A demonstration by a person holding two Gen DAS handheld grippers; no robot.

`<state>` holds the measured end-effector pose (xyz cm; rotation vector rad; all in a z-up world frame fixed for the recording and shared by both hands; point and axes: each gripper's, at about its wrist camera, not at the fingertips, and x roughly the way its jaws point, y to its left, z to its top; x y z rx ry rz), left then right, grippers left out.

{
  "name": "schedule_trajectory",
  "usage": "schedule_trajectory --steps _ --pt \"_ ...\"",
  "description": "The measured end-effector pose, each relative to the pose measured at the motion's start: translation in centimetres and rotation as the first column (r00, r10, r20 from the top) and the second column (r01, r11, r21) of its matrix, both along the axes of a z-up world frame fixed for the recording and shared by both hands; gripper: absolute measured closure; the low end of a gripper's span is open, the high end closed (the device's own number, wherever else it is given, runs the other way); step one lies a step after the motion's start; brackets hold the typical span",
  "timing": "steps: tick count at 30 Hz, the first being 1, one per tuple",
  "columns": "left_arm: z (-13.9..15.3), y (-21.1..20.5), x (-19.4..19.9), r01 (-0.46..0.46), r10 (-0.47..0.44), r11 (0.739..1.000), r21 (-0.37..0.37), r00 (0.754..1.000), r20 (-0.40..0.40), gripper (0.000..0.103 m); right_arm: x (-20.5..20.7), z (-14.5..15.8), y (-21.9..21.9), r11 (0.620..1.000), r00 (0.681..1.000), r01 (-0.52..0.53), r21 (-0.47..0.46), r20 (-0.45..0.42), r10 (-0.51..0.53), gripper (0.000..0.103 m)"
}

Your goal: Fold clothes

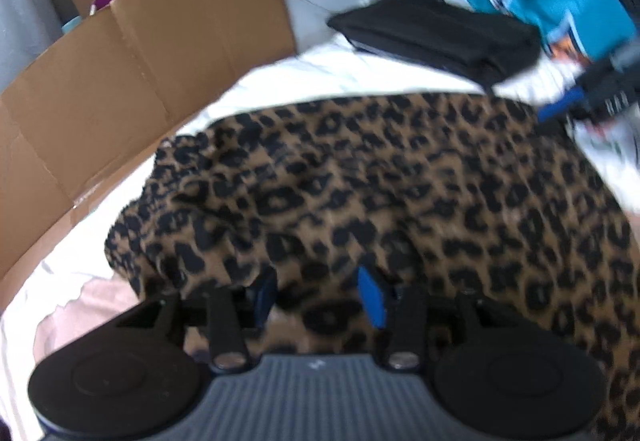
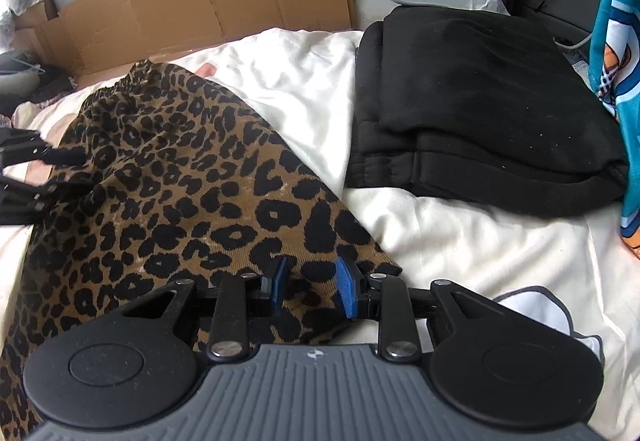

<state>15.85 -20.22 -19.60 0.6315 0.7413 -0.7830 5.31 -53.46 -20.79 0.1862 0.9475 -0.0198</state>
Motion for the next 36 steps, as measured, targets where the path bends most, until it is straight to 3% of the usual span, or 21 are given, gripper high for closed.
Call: schedule_trajectory --steps 4,13,21,33,36 --pt "0.0 0.2 -1.5 0.025 -0.026 0.999 0.045 1.000 0.017 0.053 -0.4 0.3 0.4 1.000 1.000 0.000 -0.008 -0.009 0.000 0.067" --pt "0.6 2.2 -3.4 -0.004 0.006 0.999 0.043 0.999 -0.031 0.053 -2.0 0.4 0.4 1.000 0.999 0.002 0.001 -0.033 -0.002 0.066" --pt "3.3 5.2 -5.8 -0.120 0.107 0.991 -0.059 0.976 -0.189 0.053 -3.3 0.9 -0.8 0.999 1.000 0.017 0.029 -0.022 -0.017 0.066" --pt "5.3 8.9 -11.0 -0.280 0.190 0.941 -0.191 0.902 -0.387 0.055 -4.1 2.6 -0.5 0.997 1.000 0.005 0.072 0.008 -0.005 0.066" --pt "4.1 9.9 -11.3 -0.351 0.225 0.916 -0.194 0.851 -0.475 0.061 -4.3 3.0 -0.6 0.997 1.000 0.004 0.073 0.014 -0.006 0.066"
